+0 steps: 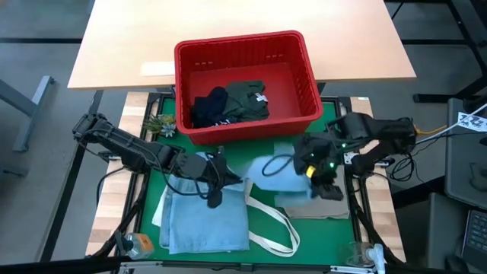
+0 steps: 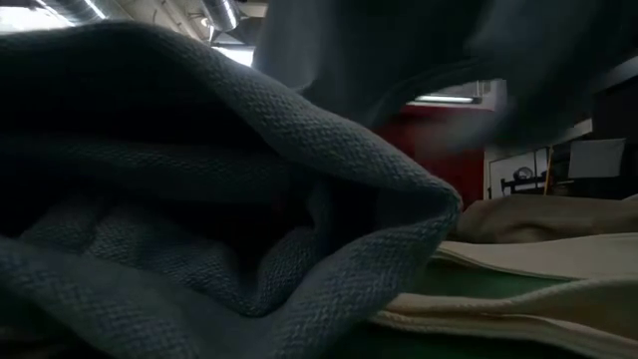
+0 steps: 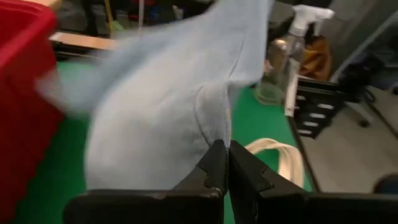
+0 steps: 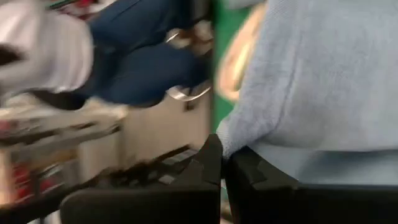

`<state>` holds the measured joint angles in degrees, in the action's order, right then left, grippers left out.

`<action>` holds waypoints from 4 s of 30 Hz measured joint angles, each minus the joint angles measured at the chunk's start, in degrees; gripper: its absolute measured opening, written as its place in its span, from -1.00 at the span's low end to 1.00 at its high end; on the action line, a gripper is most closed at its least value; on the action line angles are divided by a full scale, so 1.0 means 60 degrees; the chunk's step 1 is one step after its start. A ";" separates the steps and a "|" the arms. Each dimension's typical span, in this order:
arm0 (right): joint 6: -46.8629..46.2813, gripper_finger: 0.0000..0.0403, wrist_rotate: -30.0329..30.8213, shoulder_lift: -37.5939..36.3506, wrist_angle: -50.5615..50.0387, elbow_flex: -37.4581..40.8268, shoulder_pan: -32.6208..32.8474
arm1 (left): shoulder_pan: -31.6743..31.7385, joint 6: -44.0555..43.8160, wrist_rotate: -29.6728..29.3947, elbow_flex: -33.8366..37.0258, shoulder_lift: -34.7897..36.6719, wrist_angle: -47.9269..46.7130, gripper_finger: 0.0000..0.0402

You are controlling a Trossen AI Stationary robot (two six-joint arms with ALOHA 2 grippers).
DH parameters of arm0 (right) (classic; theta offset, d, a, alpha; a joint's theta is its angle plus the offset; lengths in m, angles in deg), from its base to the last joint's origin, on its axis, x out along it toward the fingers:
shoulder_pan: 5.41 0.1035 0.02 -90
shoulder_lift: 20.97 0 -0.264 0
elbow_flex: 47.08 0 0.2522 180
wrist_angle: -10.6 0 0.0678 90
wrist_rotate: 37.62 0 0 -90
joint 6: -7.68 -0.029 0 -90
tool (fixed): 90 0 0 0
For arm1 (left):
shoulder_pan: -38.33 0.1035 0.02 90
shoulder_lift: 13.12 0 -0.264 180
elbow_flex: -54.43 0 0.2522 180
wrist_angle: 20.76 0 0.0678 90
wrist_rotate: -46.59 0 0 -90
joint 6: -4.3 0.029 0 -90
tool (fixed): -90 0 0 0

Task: Fold Laundry from Bin
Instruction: Fold the light blue pants

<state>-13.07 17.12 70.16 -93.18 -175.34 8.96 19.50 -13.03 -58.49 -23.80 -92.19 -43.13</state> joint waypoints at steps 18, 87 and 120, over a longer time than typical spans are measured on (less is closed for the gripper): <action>-0.0278 -0.99 0.6178 0.0007 0.0020 0.0845 -0.0700 | 0.0831 -0.0025 -0.0912 -0.0015 -0.0519 -0.1494 -0.99; -0.7163 -0.07 0.6644 -0.4846 0.0431 0.6630 0.1007 | 0.2761 -0.0013 -0.1386 0.0004 -0.2758 -0.1419 -0.98; -0.9467 -0.08 0.6202 -0.2477 0.3996 0.9371 0.6139 | 0.2761 -0.0013 -0.1368 0.0004 -0.2750 -0.1415 -0.98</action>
<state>-69.87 54.33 55.30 -69.20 -119.12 45.79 36.06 -13.11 -66.70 -23.78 -108.69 -51.62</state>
